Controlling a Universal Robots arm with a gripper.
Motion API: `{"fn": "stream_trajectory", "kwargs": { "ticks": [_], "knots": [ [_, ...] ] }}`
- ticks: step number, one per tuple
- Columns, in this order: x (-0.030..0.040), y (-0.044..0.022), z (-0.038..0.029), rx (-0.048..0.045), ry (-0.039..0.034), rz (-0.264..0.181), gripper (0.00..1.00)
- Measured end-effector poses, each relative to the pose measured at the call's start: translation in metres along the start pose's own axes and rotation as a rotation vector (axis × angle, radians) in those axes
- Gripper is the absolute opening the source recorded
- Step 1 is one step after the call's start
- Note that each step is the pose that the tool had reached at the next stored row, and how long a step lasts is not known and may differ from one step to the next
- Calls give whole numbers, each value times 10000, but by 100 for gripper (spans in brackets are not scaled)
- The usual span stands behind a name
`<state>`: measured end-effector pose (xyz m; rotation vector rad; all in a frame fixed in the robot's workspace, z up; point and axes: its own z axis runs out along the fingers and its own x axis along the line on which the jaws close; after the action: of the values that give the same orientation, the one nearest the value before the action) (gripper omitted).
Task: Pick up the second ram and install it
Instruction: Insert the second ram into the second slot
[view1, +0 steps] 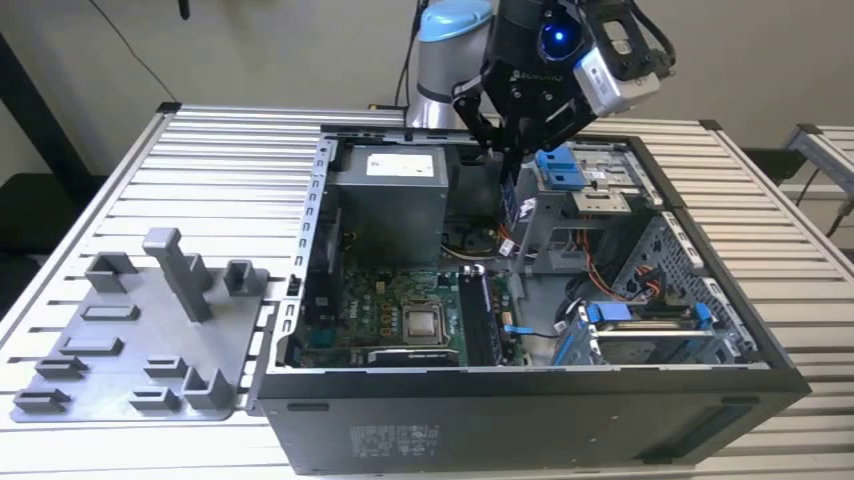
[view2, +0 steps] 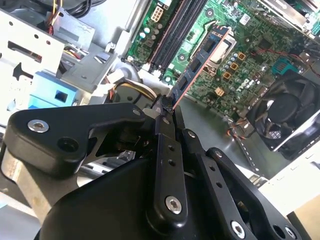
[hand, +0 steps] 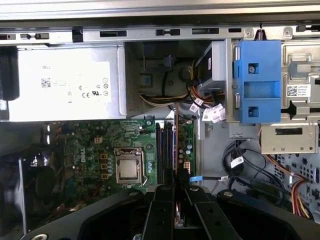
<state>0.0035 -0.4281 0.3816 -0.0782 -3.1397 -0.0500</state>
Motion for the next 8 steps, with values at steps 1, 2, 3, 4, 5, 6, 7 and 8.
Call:
{"fn": "stream_trajectory", "kwargs": {
  "ticks": [1, 2, 3, 4, 5, 6, 7, 8],
  "knots": [
    [0, 0, 4, -1, 0, 0, 14],
    [0, 0, 8, 0, 0, 1, 14],
    [0, -1, 12, 1, 1, 1, 14],
    [0, -1, 17, 1, 1, 0, 14],
    [0, -1, 22, 2, 1, 1, 14],
    [0, -1, 26, 3, 1, 0, 14],
    [0, -1, 30, 3, 0, 1, 14],
    [0, -1, 34, 4, 0, 0, 14]
  ]
}}
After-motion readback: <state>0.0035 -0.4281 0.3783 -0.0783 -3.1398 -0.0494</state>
